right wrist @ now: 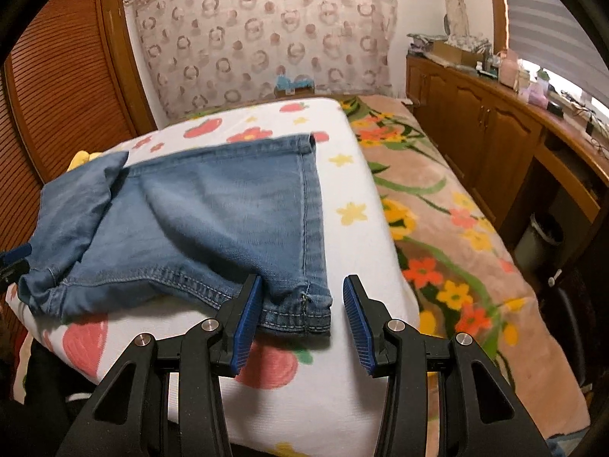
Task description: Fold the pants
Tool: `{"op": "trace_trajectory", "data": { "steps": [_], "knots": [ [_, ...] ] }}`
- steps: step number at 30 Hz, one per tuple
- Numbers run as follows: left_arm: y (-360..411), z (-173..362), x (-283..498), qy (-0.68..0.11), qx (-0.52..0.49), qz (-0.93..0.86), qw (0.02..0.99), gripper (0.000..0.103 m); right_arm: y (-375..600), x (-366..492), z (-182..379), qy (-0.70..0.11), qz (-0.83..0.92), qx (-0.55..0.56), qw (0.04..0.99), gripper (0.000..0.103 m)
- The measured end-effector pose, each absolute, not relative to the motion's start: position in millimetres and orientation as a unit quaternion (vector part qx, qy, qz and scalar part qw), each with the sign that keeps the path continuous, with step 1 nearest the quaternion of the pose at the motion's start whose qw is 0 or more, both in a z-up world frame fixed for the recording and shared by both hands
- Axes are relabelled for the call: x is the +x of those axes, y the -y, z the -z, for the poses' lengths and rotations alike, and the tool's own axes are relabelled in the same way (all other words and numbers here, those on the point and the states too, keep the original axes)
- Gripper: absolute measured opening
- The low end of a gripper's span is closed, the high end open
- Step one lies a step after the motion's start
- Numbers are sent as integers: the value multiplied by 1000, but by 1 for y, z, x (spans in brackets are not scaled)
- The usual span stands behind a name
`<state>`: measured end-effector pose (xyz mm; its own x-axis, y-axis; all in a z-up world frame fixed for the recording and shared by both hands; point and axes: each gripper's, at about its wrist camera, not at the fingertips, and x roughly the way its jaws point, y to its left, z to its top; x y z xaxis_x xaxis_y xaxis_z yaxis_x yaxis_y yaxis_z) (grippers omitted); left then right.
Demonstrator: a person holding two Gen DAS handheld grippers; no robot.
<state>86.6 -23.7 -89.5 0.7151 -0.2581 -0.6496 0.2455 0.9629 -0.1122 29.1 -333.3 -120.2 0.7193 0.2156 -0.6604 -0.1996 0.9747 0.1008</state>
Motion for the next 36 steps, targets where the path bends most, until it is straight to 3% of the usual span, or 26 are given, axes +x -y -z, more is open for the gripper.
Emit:
{"op": "trace_trajectory", "data": {
  "steps": [4,8,19,30,36],
  "knots": [
    [24,91,86,-356,-9,136,925,85,334,33,119,-359,-113,9,926,45],
    [22,91,87,-357,-12,134,924,85,334,32,117,-361,-128,11,923,18],
    [6,76,78,-337,-29,121,933,85,320,14,51,-278,-189,20,942,16],
    [-27,63,62,-313,-51,100,943,85,228,10,-36,-201,-303,-40,931,16],
    [-50,58,51,-302,-63,85,947,85,179,8,-54,-188,-370,-56,908,16]
  ]
}}
